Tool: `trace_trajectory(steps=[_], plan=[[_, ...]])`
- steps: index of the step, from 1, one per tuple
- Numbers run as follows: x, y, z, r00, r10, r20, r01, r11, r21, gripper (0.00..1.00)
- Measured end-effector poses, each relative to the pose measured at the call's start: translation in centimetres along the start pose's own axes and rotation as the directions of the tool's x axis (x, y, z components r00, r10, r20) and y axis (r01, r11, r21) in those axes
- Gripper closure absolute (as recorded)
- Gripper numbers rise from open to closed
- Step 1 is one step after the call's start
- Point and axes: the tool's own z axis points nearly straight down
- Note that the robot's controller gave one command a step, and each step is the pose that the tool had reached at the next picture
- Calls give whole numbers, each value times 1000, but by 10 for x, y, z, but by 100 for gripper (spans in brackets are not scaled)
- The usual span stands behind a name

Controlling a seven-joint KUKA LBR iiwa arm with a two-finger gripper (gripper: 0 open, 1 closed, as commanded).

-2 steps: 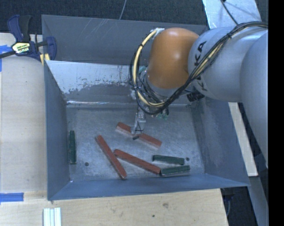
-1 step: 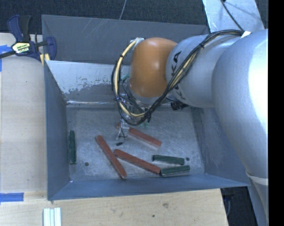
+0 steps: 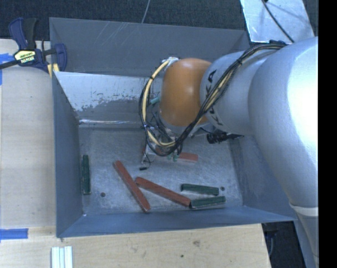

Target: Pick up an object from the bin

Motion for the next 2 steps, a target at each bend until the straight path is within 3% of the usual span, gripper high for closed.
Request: trace_trajectory(steps=[1,2], plan=[[0,0,0,1000,0,0,0,1000,0,100],[2,17,-35,997,-79,-7,80,997,3,100]])
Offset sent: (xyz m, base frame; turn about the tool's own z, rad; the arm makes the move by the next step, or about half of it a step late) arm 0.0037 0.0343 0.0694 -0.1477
